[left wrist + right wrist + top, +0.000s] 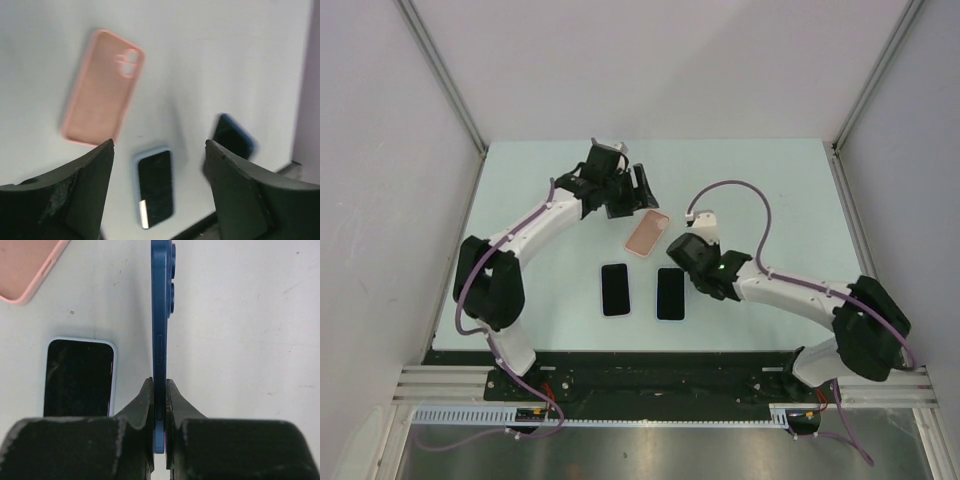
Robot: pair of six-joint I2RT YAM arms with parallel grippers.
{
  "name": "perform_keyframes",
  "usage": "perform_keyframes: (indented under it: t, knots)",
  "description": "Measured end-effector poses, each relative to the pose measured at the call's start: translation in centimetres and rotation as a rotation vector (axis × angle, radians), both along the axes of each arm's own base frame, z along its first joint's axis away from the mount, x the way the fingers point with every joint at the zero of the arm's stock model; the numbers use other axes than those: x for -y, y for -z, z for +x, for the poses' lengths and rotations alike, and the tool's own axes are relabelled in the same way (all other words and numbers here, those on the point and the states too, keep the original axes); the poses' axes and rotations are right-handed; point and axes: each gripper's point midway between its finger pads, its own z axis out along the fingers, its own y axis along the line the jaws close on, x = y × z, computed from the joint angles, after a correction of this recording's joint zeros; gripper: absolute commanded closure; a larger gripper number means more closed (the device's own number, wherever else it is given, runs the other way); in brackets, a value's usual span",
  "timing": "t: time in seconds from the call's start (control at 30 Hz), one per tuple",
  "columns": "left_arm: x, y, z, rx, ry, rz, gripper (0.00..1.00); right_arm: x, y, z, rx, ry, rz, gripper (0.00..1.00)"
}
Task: Put the phone into the phone case
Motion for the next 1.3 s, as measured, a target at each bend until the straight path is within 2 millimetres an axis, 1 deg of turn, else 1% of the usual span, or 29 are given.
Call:
perform_keyframes:
  t: [0.07,0.13,0.2,0.3,0.4,0.5,0.6,0.67,0.7,0.77,0.8,0.87,0.9,0.93,1.03,1.13,1.2,1.3]
  knots:
    - [-2.3,1.8,1.1,-0.007,-0.027,0.086,0.26,0.9,-0.6,0.3,-0.019,0.016,0.069,1.0]
    - [-3.8,3.5,2.5,-0.018,-0.035,0.166,0.26,2.0,-1.4,0.7,-0.036,0.037,0.159,1.0]
    - [-4.1,5.2,3.6,-0.03,-0.018,0.227,0.28,3.3,-2.2,1.2,-0.044,0.063,0.239,1.0]
    - [-3.7,8.2,5.1,-0.055,0.032,0.3,0.31,5.0,-3.5,1.7,-0.038,0.095,0.327,1.0]
    - [-3.8,11.0,5.8,-0.086,0.065,0.366,0.34,5.6,-5.1,2.0,-0.031,0.091,0.418,1.0]
    - [-4.2,13.1,5.9,-0.115,0.085,0.421,0.42,6.4,-6.6,2.2,-0.015,0.089,0.491,1.0]
    - [-4.5,14.2,6.1,-0.127,0.101,0.454,0.45,6.9,-7.5,2.4,-0.006,0.086,0.544,1.0]
    - [-4.6,14.7,6.2,-0.128,0.113,0.468,0.5,6.8,-7.6,2.2,-0.01,0.069,0.577,1.0]
    - [-4.6,15.0,6.2,-0.131,0.115,0.473,0.59,6.7,-7.5,2.0,-0.018,0.061,0.59,1.0]
    - [-4.8,15.7,6.1,-0.142,0.124,0.486,0.7,6.7,-7.1,1.6,-0.038,0.052,0.612,1.0]
    - [-4.9,15.8,6.1,-0.144,0.123,0.489,0.81,6.6,-7.0,1.4,-0.045,0.048,0.625,1.0]
    - [-4.8,15.8,6.2,-0.141,0.126,0.488,0.9,6.5,-6.8,1.3,-0.054,0.046,0.648,1.0]
    - [-4.7,15.8,6.2,-0.143,0.126,0.482,0.98,6.5,-6.8,1.4,-0.056,0.045,0.658,1.0]
    - [-4.5,15.8,6.2,-0.145,0.125,0.473,1.0,6.4,-6.9,1.4,-0.057,0.044,0.667,1.0]
    - [-3.8,15.9,5.9,-0.159,0.121,0.429,1.0,6.4,-7.2,1.5,-0.047,0.046,0.679,1.0]
    - [-3.2,15.8,5.7,-0.17,0.094,0.37,1.0,6.9,-7.9,1.3,-0.016,0.057,0.684,1.0]
    - [-2.2,15.6,5.4,-0.179,0.084,0.333,1.0,7.3,-8.7,0.9,0.013,0.063,0.684,1.0]
    - [0.7,15.1,4.5,-0.189,0.102,0.256,1.0,8.3,-9.7,0.8,0.063,0.089,0.68,1.0]
